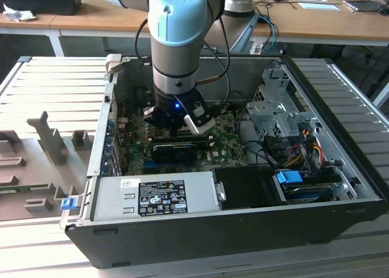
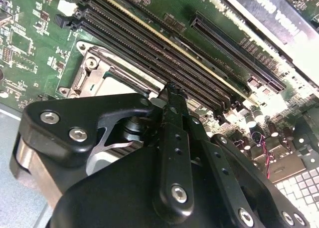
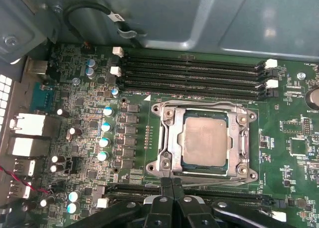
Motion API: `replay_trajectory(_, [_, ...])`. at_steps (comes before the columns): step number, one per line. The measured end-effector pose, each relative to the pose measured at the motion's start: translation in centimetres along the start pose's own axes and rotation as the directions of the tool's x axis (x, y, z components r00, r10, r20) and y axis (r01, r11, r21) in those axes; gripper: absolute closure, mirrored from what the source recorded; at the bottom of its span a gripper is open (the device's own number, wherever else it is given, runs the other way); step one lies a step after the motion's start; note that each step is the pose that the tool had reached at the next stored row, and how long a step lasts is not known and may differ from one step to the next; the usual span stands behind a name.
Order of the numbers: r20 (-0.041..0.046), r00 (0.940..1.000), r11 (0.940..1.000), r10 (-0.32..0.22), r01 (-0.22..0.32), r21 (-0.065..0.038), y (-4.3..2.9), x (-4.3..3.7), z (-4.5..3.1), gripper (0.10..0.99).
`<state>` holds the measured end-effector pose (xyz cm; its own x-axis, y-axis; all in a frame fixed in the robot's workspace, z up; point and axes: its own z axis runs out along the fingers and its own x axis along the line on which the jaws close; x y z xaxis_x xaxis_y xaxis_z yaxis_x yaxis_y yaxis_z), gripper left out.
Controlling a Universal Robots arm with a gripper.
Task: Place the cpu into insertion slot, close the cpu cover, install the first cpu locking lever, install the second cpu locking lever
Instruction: 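Install the second cpu locking lever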
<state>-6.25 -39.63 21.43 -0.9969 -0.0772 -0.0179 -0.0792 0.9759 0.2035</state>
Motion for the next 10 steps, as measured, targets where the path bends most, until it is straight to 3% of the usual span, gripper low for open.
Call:
replay_trajectory(4, [0.0,1.0,1.0,0.0,0.0,0.0,-0.01,0.05,0.02,0.98])
replay_trajectory(6, [0.0006,1.0,1.0,0.0,0.0,-0.007,-0.12,0.08,0.03,0.98])
replay_trajectory(10, [0.0007,1.0,1.0,0.0,0.0,-0.01,-0.5,0.24,-0.03,0.98])
